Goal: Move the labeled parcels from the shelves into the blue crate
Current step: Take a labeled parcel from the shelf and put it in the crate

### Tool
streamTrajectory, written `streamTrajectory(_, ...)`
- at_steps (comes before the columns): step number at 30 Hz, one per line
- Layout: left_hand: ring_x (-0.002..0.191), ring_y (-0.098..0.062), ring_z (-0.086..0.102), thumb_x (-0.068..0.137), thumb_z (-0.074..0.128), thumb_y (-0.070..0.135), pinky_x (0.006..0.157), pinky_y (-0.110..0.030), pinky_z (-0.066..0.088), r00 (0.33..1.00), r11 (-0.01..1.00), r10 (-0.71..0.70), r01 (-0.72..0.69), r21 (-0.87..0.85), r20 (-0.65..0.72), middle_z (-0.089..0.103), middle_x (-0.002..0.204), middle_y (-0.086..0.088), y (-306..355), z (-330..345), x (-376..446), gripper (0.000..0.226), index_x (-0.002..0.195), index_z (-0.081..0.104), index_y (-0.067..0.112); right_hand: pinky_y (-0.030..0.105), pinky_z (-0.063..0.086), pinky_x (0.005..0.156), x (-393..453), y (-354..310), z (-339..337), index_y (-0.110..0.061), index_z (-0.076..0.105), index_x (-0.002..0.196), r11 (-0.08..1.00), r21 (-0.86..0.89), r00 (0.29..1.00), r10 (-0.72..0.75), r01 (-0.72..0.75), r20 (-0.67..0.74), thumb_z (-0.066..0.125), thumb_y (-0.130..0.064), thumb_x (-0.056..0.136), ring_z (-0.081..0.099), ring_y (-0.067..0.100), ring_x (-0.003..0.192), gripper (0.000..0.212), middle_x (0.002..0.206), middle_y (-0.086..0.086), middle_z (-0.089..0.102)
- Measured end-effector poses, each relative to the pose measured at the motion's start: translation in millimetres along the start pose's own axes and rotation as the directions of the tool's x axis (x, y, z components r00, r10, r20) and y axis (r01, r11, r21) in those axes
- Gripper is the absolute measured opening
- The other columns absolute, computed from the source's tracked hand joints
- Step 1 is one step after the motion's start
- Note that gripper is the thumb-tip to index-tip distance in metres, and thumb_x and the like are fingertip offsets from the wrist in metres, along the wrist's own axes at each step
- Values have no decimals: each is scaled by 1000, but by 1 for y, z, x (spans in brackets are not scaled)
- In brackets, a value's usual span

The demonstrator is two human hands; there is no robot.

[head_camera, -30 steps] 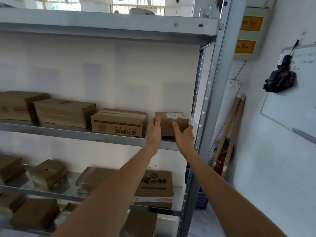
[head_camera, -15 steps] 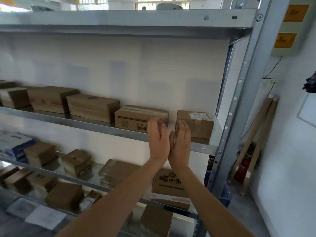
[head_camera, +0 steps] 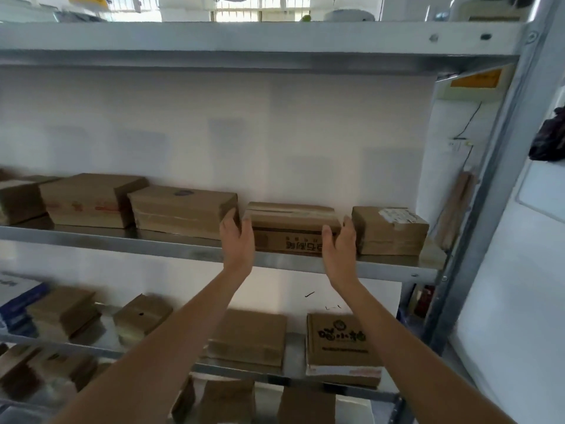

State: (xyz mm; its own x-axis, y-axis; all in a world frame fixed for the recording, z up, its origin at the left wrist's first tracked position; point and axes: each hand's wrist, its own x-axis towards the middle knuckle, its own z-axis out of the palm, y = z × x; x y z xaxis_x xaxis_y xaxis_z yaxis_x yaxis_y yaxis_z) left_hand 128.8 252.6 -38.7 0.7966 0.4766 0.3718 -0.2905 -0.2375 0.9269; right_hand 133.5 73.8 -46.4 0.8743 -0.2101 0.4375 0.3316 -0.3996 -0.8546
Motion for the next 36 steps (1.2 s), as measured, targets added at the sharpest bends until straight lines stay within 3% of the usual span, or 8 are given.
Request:
streamTrajectory(4, 115, -11, 43, 103, 36, 35, 98, -24, 31, 982, 995, -57, 71, -72, 180, 47, 123, 5, -13, -12, 6, 43, 140, 41, 13, 33, 32, 109, 5, 5, 6, -2, 22, 149, 987, 19, 987, 159, -158, -21, 40, -33, 103, 40, 30, 134, 58, 147, 16, 40)
streamTrajectory(10, 118, -20, 47, 104, 35, 25, 101, -27, 34, 972, 978, -142, 167, -125, 190, 52, 126, -5, -14, -14, 19, 36, 134, 48, 11, 28, 35, 82, 10, -6, -4, -3, 38, 134, 976, -3, 976, 217, -217, 28, 31, -27, 106, 49, 22, 98, 38, 116, 14, 54)
streamTrajectory(15, 119, -13, 43, 103, 35, 18, 105, -23, 32, 965, 935, -185, 230, -271, 184, 45, 129, 0, 1, -17, 25, 34, 135, 49, 14, 28, 37, 87, 10, -14, -17, -12, 48, 130, 977, 153, 989, 149, -149, 9, 33, -31, 105, 50, 16, 107, 35, 118, 3, 55)
streamTrajectory(19, 114, -24, 57, 99, 38, 15, 101, -37, 46, 970, 888, -167, 226, -400, 177, 60, 124, -8, 25, -17, 37, 32, 119, 62, 13, 37, 47, 98, 20, -20, -24, -27, 58, 111, 937, 311, 986, 167, -158, -4, 37, -43, 102, 58, 19, 112, 28, 116, 1, 62)
streamTrajectory(23, 113, -25, 60, 96, 39, 28, 96, -38, 51, 953, 857, -220, 290, -425, 207, 63, 124, -6, 36, -16, 45, 39, 127, 59, 15, 35, 50, 92, 24, -26, -30, -18, 51, 125, 875, 444, 976, 219, -191, -12, 42, -38, 102, 59, 19, 113, 32, 123, 5, 60)
streamTrajectory(30, 109, -26, 63, 86, 45, 34, 97, -47, 50, 955, 875, -192, 270, -401, 224, 68, 114, -6, 35, -16, 36, 42, 120, 65, 16, 46, 48, 101, 26, -28, -33, -28, 54, 115, 911, 378, 983, 183, -165, -11, 45, -38, 99, 60, 18, 110, 21, 118, 4, 61)
streamTrajectory(34, 94, -15, 62, 98, 45, 28, 69, -21, 53, 947, 848, -242, 311, -428, 210, 66, 111, -6, 39, -19, 35, 34, 123, 61, 12, 42, 45, 104, 25, -33, -35, -28, 49, 129, 929, 347, 990, 141, -129, -10, 46, -41, 99, 52, 16, 115, 33, 118, -4, 57)
streamTrajectory(36, 91, -17, 64, 98, 45, 29, 59, -21, 55, 925, 804, -295, 375, -462, 238, 66, 108, -7, 38, -21, 37, 33, 122, 61, 12, 44, 45, 104, 25, -37, -35, -31, 50, 132, 911, 376, 984, 177, -172, 19, 47, -49, 96, 53, 16, 117, 40, 122, -3, 57)
